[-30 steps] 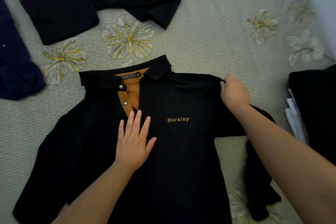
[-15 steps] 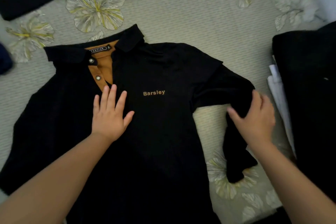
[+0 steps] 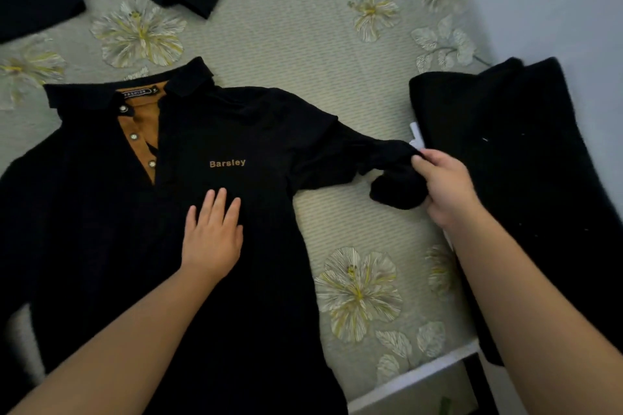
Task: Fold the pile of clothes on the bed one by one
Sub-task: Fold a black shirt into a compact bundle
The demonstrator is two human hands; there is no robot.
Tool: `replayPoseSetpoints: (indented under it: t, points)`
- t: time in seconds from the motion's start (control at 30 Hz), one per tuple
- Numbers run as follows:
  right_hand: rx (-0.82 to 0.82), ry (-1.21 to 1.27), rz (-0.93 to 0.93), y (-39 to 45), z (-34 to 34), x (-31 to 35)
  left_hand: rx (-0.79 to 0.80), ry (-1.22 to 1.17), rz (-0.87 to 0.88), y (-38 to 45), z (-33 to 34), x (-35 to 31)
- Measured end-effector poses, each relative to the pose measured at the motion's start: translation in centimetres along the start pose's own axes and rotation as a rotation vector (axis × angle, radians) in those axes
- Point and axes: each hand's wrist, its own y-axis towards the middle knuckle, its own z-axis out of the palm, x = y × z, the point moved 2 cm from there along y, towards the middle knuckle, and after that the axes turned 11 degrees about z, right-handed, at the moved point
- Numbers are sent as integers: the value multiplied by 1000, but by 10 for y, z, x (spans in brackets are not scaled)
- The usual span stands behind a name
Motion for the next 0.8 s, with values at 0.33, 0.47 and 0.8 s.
replayPoseSetpoints:
  t: [0.33, 0.47, 0.8]
  points:
    - [873, 318, 357, -99, 215, -16, -203, -143, -329, -115, -34, 88]
    - [507, -258, 196, -81, 230, -51, -226, -189, -447, -148, -38, 121]
    - [-248, -1600, -774, 2, 193, -65, -252, -142, -475, -74, -36, 151]
